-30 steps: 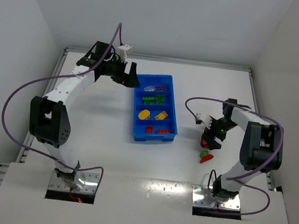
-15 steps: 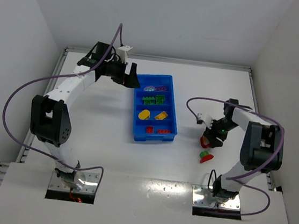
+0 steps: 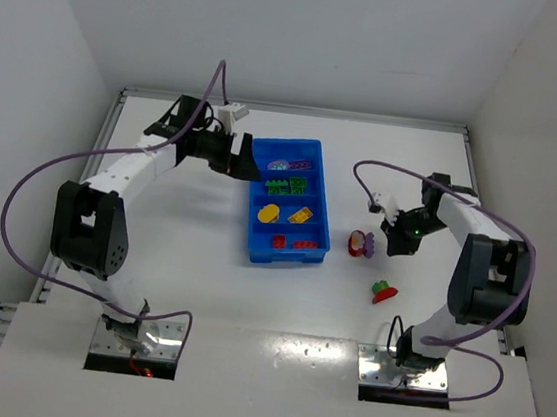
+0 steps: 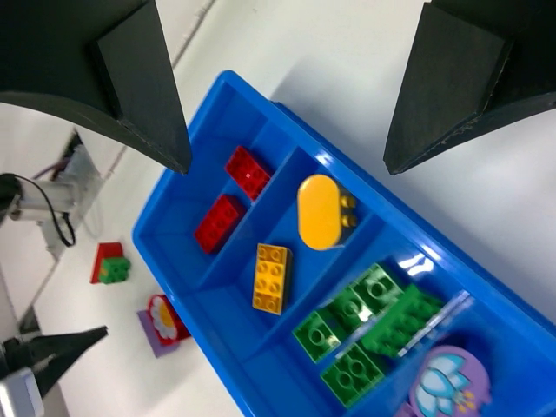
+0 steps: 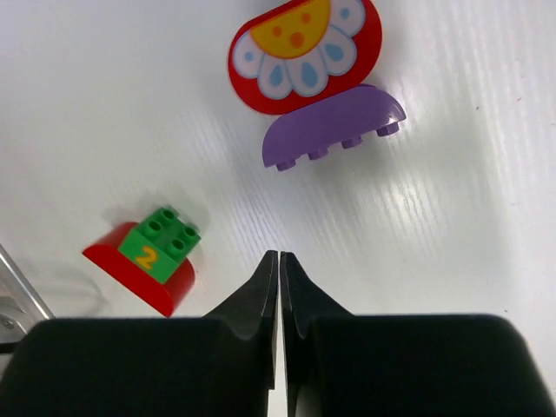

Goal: Sort the legos into containers by color

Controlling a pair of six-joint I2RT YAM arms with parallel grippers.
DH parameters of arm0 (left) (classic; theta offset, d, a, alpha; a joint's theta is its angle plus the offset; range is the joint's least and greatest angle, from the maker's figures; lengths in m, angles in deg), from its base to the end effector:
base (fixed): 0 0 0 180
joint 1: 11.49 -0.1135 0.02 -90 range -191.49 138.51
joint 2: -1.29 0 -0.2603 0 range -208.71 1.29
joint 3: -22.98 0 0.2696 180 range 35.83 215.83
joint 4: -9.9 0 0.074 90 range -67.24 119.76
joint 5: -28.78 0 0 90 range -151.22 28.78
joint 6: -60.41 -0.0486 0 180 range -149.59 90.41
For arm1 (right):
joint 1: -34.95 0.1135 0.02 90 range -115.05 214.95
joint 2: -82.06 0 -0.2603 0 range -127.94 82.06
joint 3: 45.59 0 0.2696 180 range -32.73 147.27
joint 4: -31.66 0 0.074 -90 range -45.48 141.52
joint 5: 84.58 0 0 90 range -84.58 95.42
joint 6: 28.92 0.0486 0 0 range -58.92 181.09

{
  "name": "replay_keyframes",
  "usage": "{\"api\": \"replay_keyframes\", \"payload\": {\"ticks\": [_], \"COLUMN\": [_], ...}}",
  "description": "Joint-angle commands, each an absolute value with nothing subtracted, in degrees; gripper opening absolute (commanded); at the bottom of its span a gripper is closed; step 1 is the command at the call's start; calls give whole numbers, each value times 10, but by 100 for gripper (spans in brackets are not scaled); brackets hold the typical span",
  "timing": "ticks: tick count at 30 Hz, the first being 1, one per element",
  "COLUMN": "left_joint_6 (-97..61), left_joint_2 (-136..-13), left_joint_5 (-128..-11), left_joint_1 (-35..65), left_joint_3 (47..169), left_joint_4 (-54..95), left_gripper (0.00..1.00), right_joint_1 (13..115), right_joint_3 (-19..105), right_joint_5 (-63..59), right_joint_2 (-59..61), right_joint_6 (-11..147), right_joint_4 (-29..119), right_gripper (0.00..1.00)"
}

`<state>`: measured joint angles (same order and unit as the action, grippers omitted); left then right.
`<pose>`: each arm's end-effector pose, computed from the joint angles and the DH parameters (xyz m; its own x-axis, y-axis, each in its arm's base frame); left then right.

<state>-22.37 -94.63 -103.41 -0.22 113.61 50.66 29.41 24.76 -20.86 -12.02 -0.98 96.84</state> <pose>0.3777 -0.1086 0.2684 -0.7761 0.0597 -0.6278 0.5084 0.6482 -0.5669 0.2883 -0.0063 0.1471 -0.5353 -0.7439 -0.4000 -0.8425 0.5038 0.1906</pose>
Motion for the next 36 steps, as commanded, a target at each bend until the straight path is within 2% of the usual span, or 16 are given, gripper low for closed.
{"api": "replay_keyframes", "payload": {"ticks": [1, 5, 10, 12, 13, 20, 30, 36], "left_joint_6": [-189, -183, -189, -189, -189, -189, -200, -207], "left_joint_2": [-906, -906, -906, -906, -906, -911, -916, -916], "left_joint_5": [-1078, -1072, -1072, -1072, -1072, -1072, -1061, -1056], "left_joint_1": [-4, -4, -4, -4, -4, -4, -4, -9], "left_joint_3": [1117, 1112, 1118, 1118, 1112, 1112, 1119, 1130], "left_joint_4": [467, 460, 460, 460, 460, 460, 472, 478], "left_gripper": [100, 100, 100, 100, 100, 100, 100, 100], "right_joint_1": [292, 292, 305, 311, 318, 354, 450, 462], "right_joint_3": [273, 273, 278, 251, 243, 294, 346, 352], "right_joint_5": [-265, -254, -277, -277, -269, -278, -237, -211], "right_joint_2": [-100, -100, -69, -45, -36, -95, -204, -230], "right_joint_6": [45, 62, 100, 94, 87, -15, -19, -14], "right_joint_4": [981, 961, 954, 906, 890, 912, 900, 892], "right_gripper": [2, 2, 65, 89, 97, 97, 98, 99]}}
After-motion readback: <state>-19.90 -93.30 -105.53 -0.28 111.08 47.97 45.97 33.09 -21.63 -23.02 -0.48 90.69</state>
